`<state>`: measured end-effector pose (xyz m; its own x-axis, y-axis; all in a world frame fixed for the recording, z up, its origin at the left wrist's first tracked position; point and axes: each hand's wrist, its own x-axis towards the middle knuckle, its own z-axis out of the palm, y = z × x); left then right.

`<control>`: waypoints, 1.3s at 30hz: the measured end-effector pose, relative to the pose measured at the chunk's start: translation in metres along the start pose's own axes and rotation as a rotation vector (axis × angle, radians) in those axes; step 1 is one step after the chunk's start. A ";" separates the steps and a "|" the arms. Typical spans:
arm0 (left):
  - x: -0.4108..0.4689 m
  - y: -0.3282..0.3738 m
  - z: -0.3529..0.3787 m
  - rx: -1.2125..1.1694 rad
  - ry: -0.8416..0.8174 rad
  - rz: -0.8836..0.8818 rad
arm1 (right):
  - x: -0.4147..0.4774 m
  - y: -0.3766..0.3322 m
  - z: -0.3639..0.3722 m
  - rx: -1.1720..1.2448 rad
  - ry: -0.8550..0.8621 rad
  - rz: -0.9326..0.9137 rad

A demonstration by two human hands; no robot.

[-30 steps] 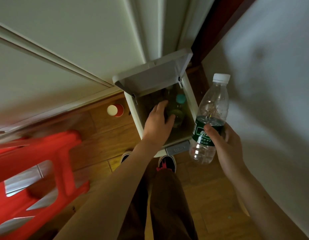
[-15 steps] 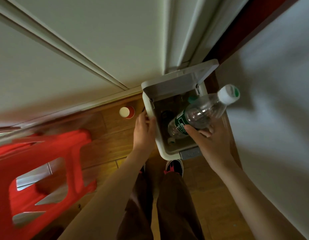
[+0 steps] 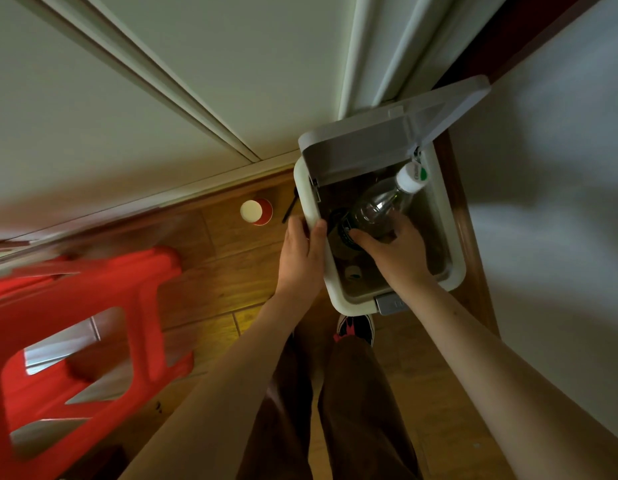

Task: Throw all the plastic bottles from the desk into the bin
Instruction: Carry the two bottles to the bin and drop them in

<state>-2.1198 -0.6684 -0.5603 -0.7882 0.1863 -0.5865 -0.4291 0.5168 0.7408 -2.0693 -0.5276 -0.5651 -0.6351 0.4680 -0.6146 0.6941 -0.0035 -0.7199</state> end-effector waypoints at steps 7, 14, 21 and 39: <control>0.000 -0.002 -0.001 0.007 -0.007 0.013 | 0.015 0.001 0.007 -0.026 -0.021 0.025; 0.001 -0.002 -0.001 0.013 -0.019 0.021 | 0.011 0.003 -0.014 -0.108 -0.079 0.069; 0.000 -0.002 -0.002 -0.001 -0.027 0.001 | 0.018 0.001 -0.017 -0.157 -0.194 0.081; 0.000 -0.003 -0.002 -0.008 -0.035 0.011 | 0.018 0.001 0.013 0.195 -0.012 0.073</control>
<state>-2.1191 -0.6716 -0.5624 -0.7767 0.2212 -0.5897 -0.4244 0.5080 0.7495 -2.0847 -0.5300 -0.5812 -0.5902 0.4491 -0.6707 0.6604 -0.2091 -0.7212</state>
